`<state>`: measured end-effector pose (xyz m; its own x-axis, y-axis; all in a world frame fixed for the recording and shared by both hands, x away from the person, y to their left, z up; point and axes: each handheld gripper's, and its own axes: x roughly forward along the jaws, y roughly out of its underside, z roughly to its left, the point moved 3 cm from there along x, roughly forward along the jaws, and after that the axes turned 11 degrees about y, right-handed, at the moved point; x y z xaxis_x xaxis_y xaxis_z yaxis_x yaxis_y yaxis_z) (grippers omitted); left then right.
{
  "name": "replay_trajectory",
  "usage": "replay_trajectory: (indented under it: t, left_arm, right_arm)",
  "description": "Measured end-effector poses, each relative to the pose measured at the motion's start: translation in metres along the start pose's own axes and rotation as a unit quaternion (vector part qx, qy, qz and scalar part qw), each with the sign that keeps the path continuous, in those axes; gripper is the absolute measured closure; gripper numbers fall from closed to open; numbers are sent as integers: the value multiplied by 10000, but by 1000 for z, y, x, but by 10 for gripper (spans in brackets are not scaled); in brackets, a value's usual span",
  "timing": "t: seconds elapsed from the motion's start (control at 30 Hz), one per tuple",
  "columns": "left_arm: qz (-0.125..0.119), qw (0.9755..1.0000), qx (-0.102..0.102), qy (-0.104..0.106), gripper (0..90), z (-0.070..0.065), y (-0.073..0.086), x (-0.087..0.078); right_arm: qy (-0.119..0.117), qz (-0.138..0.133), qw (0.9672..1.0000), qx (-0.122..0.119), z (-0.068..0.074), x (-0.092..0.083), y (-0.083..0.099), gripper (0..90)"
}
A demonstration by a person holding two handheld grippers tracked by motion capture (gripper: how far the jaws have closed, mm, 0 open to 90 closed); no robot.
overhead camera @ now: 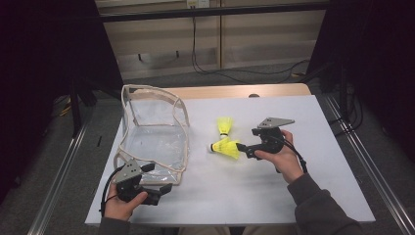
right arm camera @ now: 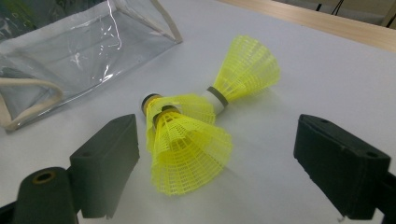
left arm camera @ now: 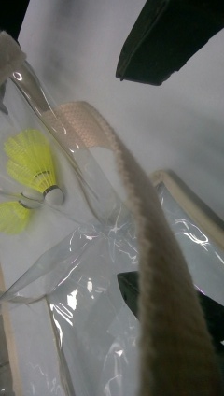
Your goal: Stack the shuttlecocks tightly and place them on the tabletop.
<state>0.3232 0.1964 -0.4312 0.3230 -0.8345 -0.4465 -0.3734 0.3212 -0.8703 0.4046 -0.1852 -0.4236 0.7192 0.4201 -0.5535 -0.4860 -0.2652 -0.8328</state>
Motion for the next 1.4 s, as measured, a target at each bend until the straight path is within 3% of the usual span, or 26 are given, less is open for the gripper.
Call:
replay_trajectory:
  t: [0.87,1.4]
  left_arm:
    - [4,10000,-17,-9,34,0,0,0]
    - [-18,10000,-17,14,33,0,0,0]
  right_arm:
    - [88,206,9997,-106,-3,18,-20,87]
    - [179,305,9994,-30,-10,34,-33,77]
